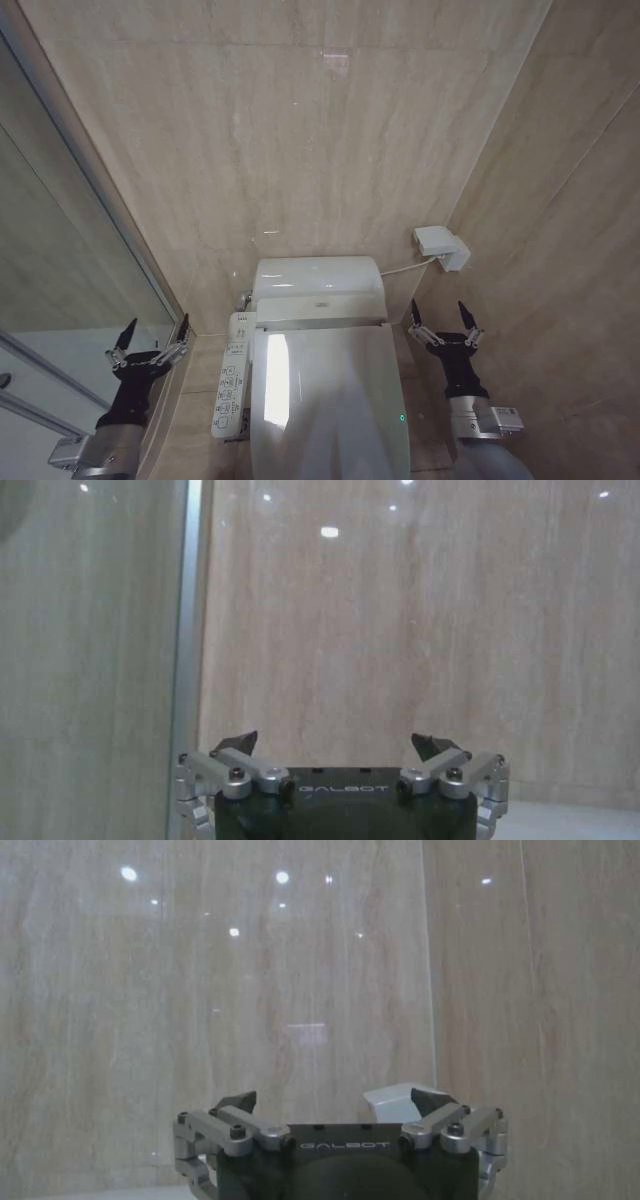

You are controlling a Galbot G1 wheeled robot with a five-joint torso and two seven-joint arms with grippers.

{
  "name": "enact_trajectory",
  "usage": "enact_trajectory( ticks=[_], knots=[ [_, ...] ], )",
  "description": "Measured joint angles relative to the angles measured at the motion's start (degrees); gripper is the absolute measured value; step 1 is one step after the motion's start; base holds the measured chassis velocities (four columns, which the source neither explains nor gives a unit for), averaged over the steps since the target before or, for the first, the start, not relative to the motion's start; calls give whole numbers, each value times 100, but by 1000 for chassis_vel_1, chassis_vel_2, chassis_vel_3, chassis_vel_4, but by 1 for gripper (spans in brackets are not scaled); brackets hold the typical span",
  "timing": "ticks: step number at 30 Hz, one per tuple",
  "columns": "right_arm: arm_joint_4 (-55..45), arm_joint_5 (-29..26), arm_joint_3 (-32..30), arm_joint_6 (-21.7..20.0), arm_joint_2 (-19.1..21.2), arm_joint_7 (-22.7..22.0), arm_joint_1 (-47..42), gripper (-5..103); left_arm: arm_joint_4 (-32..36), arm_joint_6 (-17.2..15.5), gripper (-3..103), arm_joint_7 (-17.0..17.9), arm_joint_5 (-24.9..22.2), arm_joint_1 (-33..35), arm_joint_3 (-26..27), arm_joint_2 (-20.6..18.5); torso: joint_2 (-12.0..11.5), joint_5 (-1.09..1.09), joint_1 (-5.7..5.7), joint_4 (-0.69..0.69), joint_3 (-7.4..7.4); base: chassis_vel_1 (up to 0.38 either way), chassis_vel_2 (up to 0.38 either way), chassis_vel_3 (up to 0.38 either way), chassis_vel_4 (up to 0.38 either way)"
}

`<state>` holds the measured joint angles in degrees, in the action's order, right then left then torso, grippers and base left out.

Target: Open the toilet lid, clean the toilet bowl with a toilet brush, close the toilet lid, and flush.

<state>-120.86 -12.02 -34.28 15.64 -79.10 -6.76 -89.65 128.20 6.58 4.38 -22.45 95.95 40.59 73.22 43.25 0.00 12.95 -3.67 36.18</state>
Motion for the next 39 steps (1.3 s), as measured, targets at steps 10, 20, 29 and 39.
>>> enact_trajectory(
  ticks=[10,20,29,39],
  knots=[
    [0,0,0,0,0,0,0,100,205,-159,100,69,215,99,12,15,0,0,0,1,0,0,0,0,0],
    [0,0,0,0,0,0,0,100,285,-74,100,48,282,203,81,38,0,0,0,1,0,0,0,0,0],
    [0,0,0,0,0,0,0,100,287,-27,100,63,404,229,73,63,0,0,0,0,0,0,0,0,0],
    [0,0,0,0,0,0,0,100,274,-21,100,69,412,226,66,65,0,0,0,1,0,0,0,0,0]
  ],
)
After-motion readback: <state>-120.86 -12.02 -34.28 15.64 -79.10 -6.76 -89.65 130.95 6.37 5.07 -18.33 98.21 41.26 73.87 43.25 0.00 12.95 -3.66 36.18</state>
